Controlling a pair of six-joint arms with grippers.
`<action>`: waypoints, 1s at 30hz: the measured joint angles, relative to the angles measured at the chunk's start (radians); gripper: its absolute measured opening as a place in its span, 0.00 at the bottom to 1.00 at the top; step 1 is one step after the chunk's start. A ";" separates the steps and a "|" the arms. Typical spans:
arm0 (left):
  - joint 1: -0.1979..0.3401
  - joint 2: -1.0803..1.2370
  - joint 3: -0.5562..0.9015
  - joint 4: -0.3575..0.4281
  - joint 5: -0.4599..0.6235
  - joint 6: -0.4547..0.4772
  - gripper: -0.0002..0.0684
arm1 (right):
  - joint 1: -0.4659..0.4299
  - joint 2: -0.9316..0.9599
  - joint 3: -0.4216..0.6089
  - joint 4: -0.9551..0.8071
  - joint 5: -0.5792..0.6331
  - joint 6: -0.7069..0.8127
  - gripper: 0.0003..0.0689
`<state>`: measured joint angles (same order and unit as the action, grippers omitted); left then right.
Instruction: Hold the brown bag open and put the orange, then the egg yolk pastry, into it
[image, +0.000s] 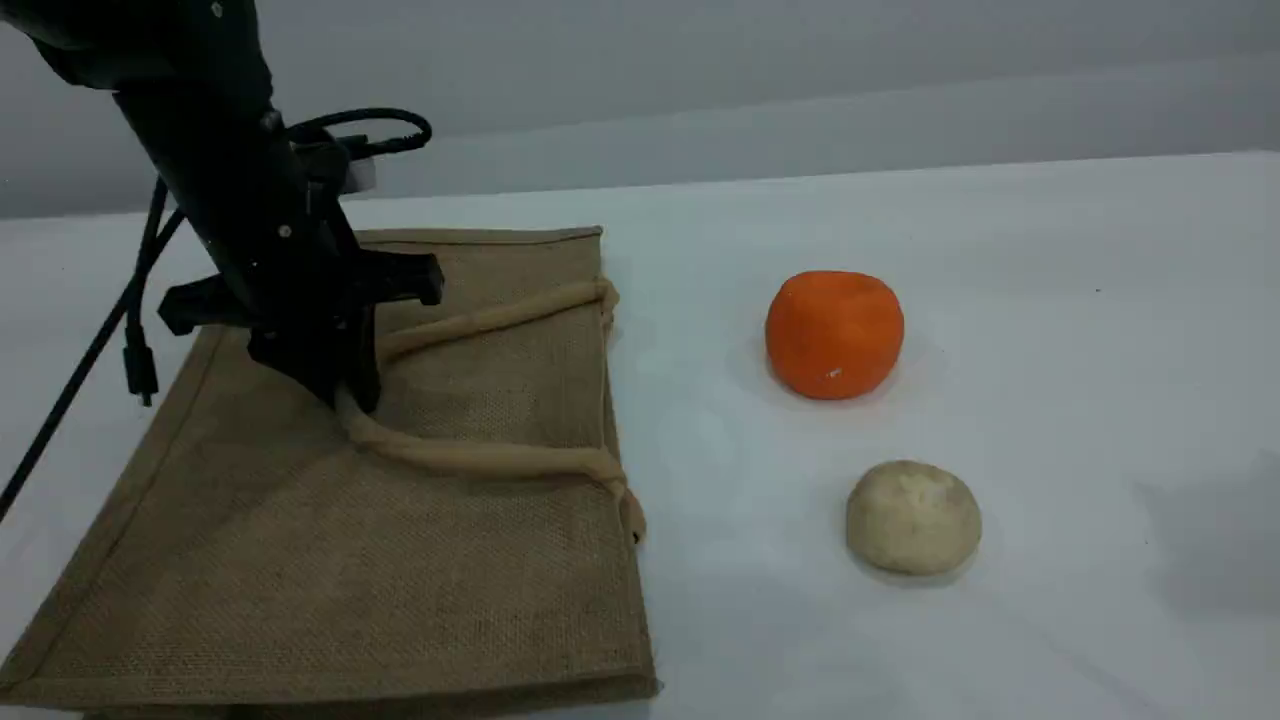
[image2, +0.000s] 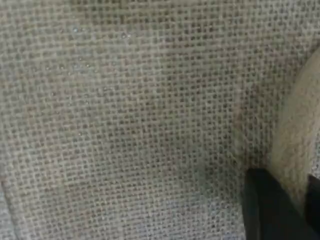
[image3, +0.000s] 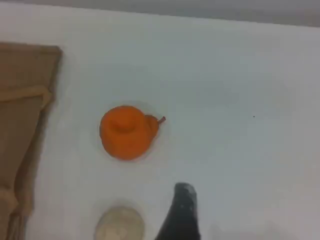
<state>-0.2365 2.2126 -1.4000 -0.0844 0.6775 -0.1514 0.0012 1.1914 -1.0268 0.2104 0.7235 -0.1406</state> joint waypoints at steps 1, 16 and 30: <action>0.000 -0.002 0.000 -0.001 0.003 0.018 0.15 | 0.000 0.000 0.000 0.000 0.000 0.000 0.85; 0.004 -0.084 -0.302 0.005 0.356 0.338 0.15 | 0.000 0.047 0.000 0.023 -0.001 -0.003 0.85; 0.004 -0.084 -0.651 -0.090 0.549 0.621 0.15 | 0.000 0.238 0.000 0.271 -0.031 -0.261 0.85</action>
<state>-0.2325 2.1282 -2.0512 -0.1747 1.2265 0.4701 0.0012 1.4298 -1.0268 0.4813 0.6929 -0.4014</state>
